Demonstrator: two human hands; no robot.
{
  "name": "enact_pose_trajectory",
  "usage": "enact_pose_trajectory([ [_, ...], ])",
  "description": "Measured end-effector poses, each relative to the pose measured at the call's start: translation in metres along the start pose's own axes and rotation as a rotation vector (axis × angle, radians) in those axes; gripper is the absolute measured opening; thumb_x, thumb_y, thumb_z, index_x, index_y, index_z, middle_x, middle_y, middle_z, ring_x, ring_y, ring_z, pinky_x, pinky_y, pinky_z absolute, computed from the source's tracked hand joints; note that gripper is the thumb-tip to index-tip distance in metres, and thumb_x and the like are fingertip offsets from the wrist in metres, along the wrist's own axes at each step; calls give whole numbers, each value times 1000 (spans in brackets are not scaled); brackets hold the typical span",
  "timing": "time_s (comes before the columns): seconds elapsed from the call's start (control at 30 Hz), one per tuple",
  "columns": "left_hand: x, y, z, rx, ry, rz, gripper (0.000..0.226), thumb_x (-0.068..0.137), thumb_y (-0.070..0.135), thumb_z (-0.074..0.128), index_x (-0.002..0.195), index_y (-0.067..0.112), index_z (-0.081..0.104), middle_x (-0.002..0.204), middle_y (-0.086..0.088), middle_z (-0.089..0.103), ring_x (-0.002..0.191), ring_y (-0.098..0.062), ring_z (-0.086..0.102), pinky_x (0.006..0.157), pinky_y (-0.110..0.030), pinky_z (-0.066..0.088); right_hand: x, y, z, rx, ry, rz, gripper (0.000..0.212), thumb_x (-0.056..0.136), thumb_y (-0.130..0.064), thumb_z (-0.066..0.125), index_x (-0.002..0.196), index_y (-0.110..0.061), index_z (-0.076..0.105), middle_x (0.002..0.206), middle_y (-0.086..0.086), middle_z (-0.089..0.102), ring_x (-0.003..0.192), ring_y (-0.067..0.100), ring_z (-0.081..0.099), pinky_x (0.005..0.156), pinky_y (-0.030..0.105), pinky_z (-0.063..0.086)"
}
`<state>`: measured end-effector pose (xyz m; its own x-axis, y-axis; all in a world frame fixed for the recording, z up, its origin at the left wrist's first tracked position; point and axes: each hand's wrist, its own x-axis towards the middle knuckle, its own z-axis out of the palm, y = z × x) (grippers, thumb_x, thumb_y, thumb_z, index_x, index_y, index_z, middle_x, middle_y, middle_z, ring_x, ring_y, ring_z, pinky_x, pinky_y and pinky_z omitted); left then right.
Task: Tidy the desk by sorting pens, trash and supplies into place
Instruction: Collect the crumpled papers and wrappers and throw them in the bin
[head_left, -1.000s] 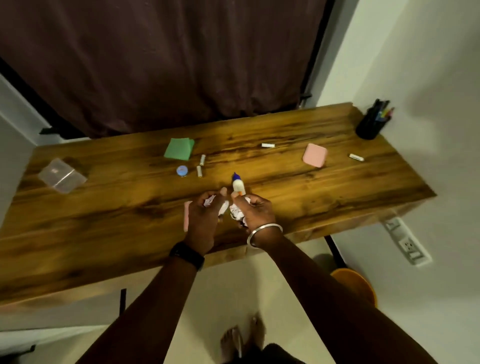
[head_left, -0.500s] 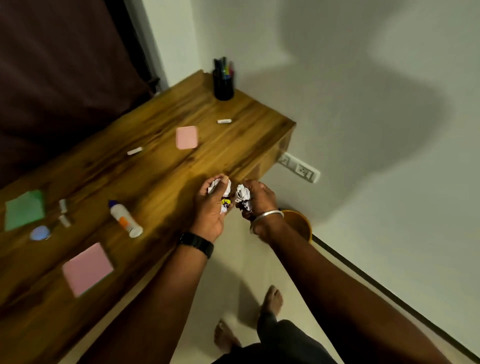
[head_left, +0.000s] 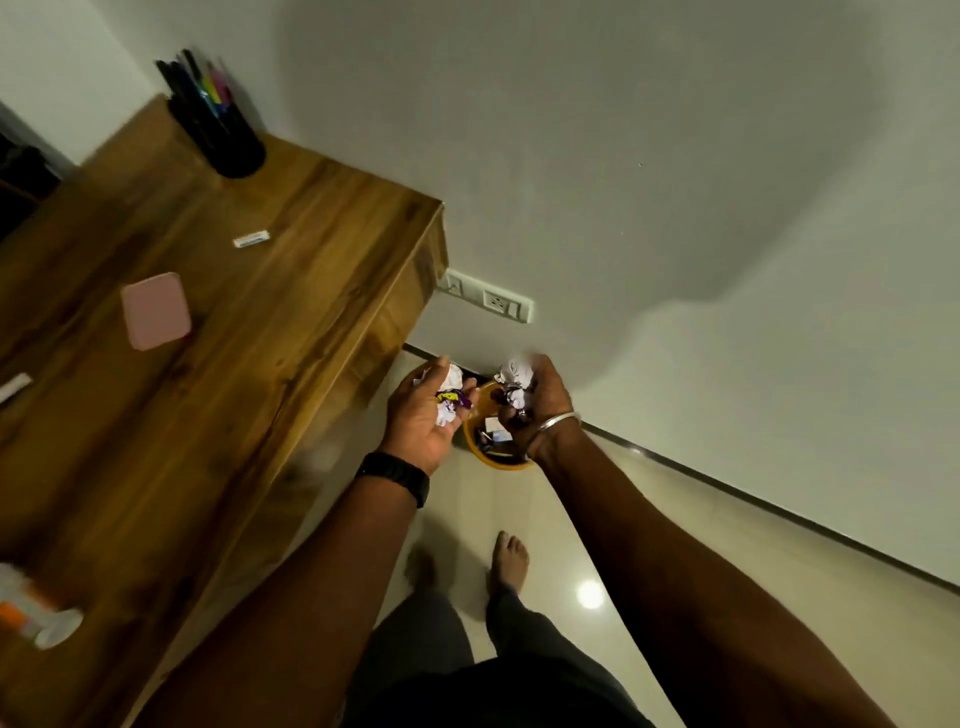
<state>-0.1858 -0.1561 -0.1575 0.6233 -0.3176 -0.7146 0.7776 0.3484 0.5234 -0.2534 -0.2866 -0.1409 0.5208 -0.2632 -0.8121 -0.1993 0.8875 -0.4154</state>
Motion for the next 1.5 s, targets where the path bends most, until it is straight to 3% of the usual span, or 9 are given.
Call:
enact_pose_trajectory([
  [0.13,50,-31,0,74,52,-113,9,97,17,72,98,9,67,103,-22,70,84,-34,71,69,-44,65,56,6,-43,195,101,75,37,92,-46,60,68,-18,60,53,-1,59,34,13,50,31,19,40],
  [0.37,165,-99,-24,227,33,-294,25,97,36,72,105,13,65,111,-17,69,89,-31,70,65,-41,63,178,49,-104,259,210,80,44,97,-51,52,103,-11,68,79,11,76,57,25,72,40,27,53],
  [0.53,242,-152,-49,268,12,-433,53,98,50,64,132,9,60,135,-21,66,113,-38,66,64,-38,65,268,86,-142,235,304,114,61,90,-56,57,132,-12,65,122,17,71,115,38,66,99,53,52],
  [0.7,302,-188,-69,254,50,-465,63,100,64,50,136,13,59,132,-18,66,114,-33,64,95,-49,55,322,100,-170,255,335,117,44,97,-51,52,112,-12,66,81,13,75,68,28,71,56,34,56],
  [0.83,337,-209,-76,239,7,-514,86,97,79,27,148,15,54,146,-15,60,135,-40,55,117,-63,36,358,107,-183,301,306,115,49,100,-51,46,123,-12,64,108,14,70,103,33,66,84,47,55],
  [1.07,365,-225,-76,262,119,-488,91,96,80,28,164,19,25,169,-16,28,152,-47,30,115,-69,29,411,116,-207,339,309,113,63,95,-61,46,144,-22,52,141,5,57,127,36,56,102,50,48],
  [1.23,369,-225,-79,269,129,-486,94,94,83,31,164,20,27,171,-16,21,155,-45,25,123,-64,25,404,111,-214,482,313,154,54,91,-71,39,86,-24,66,138,12,58,131,42,49,90,60,50],
  [1.37,364,-216,-78,273,152,-460,95,93,84,32,165,22,24,173,-15,16,156,-45,23,126,-59,22,401,107,-213,456,374,160,78,87,-78,36,143,-25,51,156,10,40,140,40,39,87,58,47],
  [1.5,350,-202,-76,269,142,-448,94,94,82,31,165,20,25,172,-17,16,156,-45,22,126,-57,25,388,104,-211,410,363,140,79,86,-78,39,141,-23,52,153,10,45,134,37,48,93,52,51],
])
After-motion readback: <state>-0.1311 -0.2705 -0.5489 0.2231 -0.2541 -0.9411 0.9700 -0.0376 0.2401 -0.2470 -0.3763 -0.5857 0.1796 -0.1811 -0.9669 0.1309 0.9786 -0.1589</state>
